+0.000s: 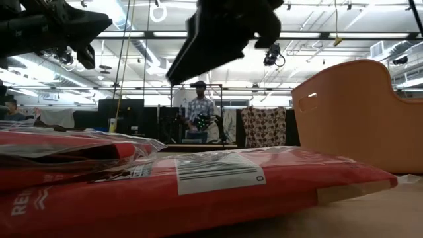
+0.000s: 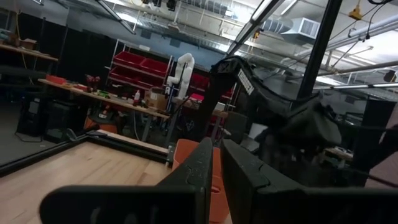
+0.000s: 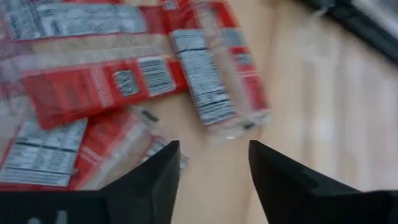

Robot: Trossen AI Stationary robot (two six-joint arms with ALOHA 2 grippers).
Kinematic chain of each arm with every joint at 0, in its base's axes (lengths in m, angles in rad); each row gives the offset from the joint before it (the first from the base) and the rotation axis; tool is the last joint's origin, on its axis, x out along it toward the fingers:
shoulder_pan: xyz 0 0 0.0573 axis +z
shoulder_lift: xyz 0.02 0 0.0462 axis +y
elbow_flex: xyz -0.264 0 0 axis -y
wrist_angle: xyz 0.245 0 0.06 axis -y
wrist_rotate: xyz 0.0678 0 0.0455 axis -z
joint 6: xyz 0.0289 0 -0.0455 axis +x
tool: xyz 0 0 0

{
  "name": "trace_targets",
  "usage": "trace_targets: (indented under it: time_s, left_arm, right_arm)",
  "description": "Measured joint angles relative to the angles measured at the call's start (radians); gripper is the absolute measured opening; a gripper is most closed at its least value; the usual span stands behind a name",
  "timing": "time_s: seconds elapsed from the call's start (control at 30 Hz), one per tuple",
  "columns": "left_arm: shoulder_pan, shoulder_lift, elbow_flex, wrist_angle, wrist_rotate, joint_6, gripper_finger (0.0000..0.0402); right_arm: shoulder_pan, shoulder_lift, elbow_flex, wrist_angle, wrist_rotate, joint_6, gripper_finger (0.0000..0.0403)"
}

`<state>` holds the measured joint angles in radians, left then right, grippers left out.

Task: Sort popcorn bags into baskets
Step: Put the popcorn bag into the orange bin

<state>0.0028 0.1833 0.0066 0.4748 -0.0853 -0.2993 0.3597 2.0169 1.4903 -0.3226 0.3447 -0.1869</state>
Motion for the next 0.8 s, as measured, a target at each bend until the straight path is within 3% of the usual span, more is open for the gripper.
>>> trace_targets:
  time_s: [0.17,0.5,0.8]
  left_arm:
    - [0.000,0.000,0.000,0.003,-0.013,0.000,0.0036]
    - [0.000,0.000,0.000,-0.001,-0.019,0.000,0.0036]
    - [0.000,0.000,0.000,0.000,-0.020,0.007,0.0036]
  right_arm:
    - [-0.021,0.101,0.104,-0.030,-0.054,-0.003,0.0228]
    - [-0.022,0.286,0.267,-0.055,0.089,-0.164,0.0236]
    - [-0.035,0.322,0.280,-0.043,0.129,-0.236,0.0232]
